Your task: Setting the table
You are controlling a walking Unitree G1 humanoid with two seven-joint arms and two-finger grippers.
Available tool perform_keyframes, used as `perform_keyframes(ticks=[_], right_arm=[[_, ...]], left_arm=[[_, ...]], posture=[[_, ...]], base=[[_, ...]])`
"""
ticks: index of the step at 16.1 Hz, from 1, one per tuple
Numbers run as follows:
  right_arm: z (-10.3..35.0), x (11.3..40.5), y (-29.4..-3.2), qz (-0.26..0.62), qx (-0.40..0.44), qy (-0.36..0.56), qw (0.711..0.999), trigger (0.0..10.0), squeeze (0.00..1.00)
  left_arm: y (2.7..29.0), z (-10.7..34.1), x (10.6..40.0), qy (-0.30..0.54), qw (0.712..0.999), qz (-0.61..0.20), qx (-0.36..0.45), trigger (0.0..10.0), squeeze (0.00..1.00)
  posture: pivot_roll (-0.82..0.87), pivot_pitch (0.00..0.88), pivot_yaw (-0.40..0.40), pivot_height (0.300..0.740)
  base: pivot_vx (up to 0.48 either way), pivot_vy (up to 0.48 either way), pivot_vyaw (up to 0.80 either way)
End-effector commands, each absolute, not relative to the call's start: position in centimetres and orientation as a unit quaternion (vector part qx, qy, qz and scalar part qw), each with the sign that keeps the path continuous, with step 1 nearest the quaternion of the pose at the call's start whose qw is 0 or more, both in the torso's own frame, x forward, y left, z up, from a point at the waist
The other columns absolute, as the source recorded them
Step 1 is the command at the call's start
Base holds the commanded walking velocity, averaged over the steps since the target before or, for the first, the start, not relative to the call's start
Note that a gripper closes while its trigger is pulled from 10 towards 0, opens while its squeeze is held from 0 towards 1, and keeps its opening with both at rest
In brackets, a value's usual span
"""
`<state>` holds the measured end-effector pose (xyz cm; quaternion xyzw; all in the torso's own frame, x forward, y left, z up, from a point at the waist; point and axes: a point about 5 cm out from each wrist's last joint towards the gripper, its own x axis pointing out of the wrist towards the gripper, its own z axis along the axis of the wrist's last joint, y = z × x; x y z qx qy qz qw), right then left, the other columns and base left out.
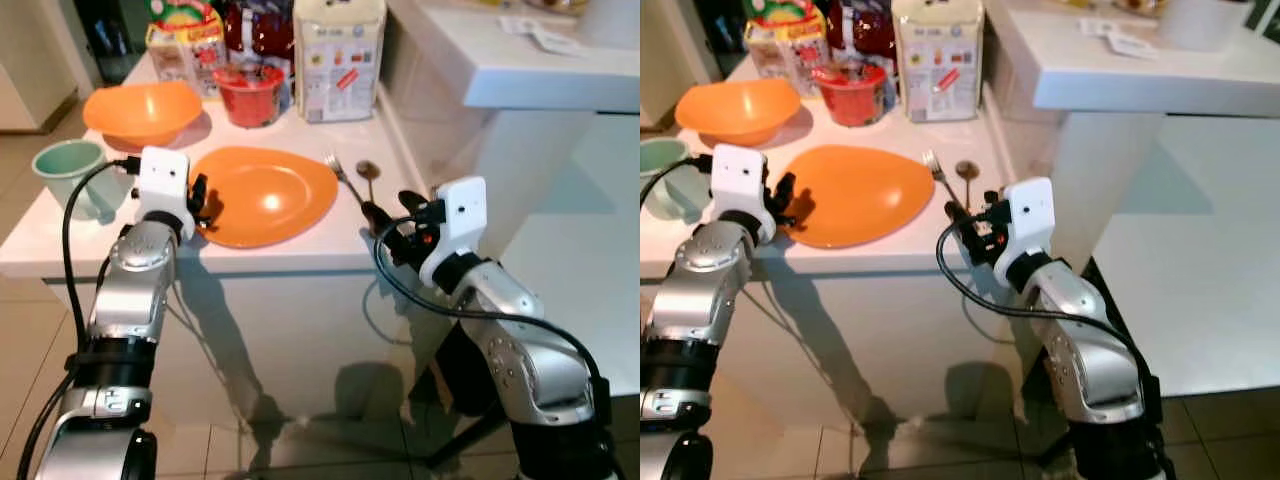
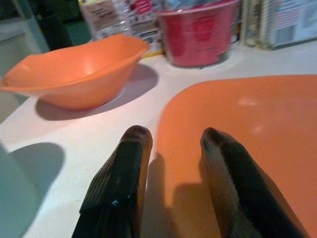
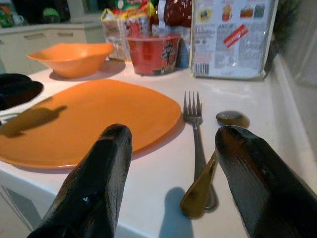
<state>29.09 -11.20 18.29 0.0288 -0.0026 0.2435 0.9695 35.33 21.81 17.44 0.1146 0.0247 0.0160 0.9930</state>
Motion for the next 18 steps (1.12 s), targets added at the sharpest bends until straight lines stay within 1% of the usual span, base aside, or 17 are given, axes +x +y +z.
perform_keyframes(ticks=[1,5,9,13,18], right_arm=[[18.3,29.5,-11.3,0.237,0.024,0.006,0.971,10.0,0.0],[18.6,30.0,-10.6,0.242,0.023,0.006,0.97,10.0,0.0],[19.2,31.2,-10.8,0.211,0.024,0.003,0.977,10.0,0.0],[19.4,32.7,-11.1,0.176,0.035,0.013,0.984,10.0,0.0],[19.3,33.9,-10.9,0.171,0.042,0.027,0.984,10.0,0.0]], left_arm=[[22.3,17.4,35.4,0.025,0.993,0.026,0.11,10.0,0.0],[22.0,16.3,35.4,0.05,0.991,0.011,0.12,10.0,0.0],[21.5,15.2,35.2,0.069,0.987,-0.009,0.145,10.0,0.0],[21.8,14.5,35.0,0.082,0.983,-0.011,0.163,10.0,0.0],[21.7,12.9,34.4,0.108,0.981,-0.027,0.16,10.0,0.0]], posture=[[-0.04,0.0,-0.04,0.74],[-0.04,0.0,-0.042,0.74],[-0.05,0.0,-0.046,0.74],[-0.05,0.0,-0.049,0.74],[-0.06,0.0,-0.057,0.74]], base=[[0.0,0.0,0.0],[0.0,0.0,0.0],[0.0,0.0,0.0],[0.0,0.0,0.0],[0.0,0.0,0.0]])
